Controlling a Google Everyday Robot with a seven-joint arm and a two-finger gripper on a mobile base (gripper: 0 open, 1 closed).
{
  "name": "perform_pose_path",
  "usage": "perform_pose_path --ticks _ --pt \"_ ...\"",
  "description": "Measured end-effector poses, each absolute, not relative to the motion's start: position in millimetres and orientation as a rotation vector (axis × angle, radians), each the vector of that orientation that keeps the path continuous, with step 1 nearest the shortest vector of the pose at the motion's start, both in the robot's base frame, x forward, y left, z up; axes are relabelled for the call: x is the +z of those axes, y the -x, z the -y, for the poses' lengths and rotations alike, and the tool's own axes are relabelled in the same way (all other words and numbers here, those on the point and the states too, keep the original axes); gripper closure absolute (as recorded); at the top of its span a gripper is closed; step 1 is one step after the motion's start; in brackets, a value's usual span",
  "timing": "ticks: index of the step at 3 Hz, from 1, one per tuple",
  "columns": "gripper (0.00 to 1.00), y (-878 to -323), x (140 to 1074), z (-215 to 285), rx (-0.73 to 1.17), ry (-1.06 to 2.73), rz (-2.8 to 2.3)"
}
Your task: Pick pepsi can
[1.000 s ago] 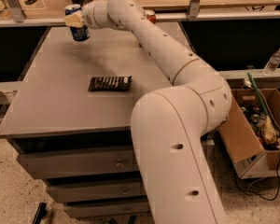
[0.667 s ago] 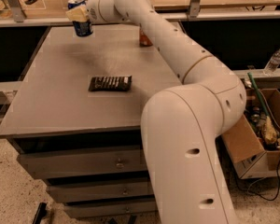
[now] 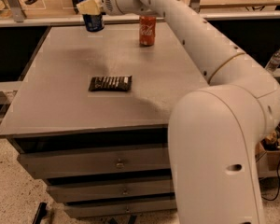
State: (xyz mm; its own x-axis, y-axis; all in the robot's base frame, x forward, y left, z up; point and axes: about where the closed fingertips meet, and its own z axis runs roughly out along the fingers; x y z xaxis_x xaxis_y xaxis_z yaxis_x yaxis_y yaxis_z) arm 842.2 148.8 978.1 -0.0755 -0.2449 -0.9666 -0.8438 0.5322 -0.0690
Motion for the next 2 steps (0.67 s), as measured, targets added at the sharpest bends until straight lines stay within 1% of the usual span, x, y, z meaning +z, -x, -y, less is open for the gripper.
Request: perform_pose_path --ticks 2 --pt "1.0 -805.8 992.1 -109.5 0.7 0.97 -1.586"
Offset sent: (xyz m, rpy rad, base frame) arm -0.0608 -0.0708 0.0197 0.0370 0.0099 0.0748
